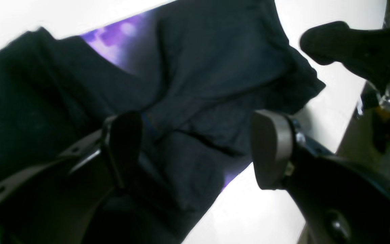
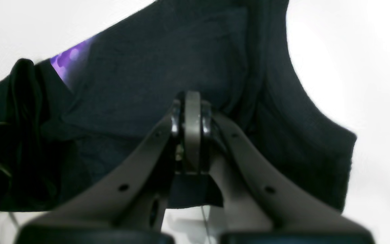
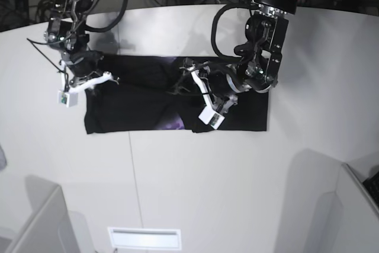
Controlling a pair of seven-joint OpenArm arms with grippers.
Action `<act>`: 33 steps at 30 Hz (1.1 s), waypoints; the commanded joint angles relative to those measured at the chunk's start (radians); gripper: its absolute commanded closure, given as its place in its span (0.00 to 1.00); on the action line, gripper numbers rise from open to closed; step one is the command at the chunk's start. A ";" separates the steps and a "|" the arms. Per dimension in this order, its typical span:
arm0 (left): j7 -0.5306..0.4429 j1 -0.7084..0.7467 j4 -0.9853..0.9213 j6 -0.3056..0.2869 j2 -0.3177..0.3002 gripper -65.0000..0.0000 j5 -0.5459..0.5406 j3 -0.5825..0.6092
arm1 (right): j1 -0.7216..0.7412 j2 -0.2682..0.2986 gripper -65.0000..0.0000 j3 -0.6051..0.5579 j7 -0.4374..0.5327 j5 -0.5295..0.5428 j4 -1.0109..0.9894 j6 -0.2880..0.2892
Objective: Fold the T-shirt properly
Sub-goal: 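Release the folded end and raise both grippers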
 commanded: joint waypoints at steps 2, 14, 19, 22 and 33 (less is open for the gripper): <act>-0.023 -0.004 0.074 -0.002 -0.011 0.34 -0.017 -0.058 | 0.022 0.005 1.00 0.005 0.018 0.009 0.028 0.005; -0.031 0.177 0.178 -0.007 -0.195 1.00 -0.009 -0.529 | 0.149 0.115 0.26 0.175 -0.141 0.309 -0.125 0.005; -0.034 0.246 0.176 -0.010 -0.221 1.00 -0.009 -0.681 | 0.230 0.203 0.26 0.169 -0.155 0.356 -0.305 0.008; -0.034 0.260 0.147 -0.010 -0.221 1.00 -0.008 -0.743 | 0.270 0.234 0.26 0.169 -0.161 0.358 -0.386 0.062; -0.034 0.261 0.061 -0.010 -0.242 1.00 -0.008 -0.755 | 0.280 0.240 0.27 0.169 -0.241 0.356 -0.530 0.260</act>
